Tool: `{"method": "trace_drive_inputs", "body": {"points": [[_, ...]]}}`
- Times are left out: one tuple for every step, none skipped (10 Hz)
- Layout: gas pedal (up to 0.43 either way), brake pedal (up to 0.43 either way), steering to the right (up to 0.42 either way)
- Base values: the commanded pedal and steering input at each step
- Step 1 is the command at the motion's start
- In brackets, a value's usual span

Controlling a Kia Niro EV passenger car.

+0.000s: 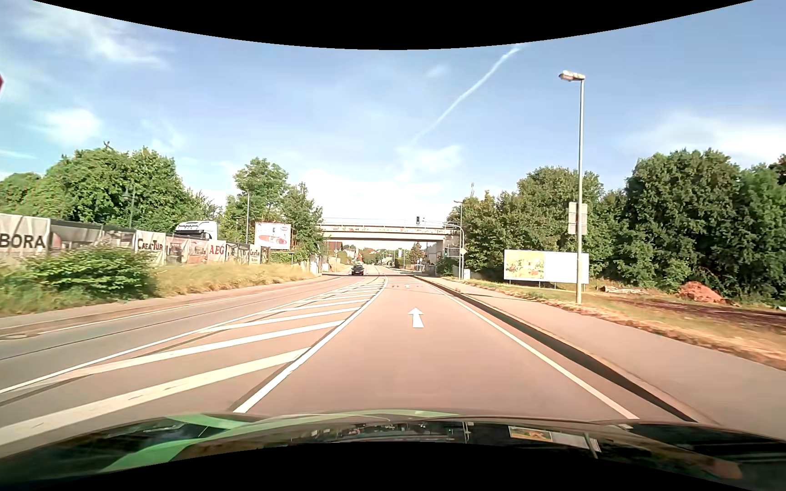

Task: Follow the waypoints while adhering to traffic rules and regulations

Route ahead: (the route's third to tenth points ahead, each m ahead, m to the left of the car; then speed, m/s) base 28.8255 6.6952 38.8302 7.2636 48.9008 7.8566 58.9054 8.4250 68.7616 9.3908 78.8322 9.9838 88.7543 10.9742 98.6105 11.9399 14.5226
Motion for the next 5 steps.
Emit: {"method": "trace_drive_inputs", "body": {"points": [[0.189, 0.000, -0.008], [0.177, 0.000, -0.008], [0.157, 0.000, -0.007], [0.157, 0.000, -0.006], [0.157, 0.000, -0.006]]}}
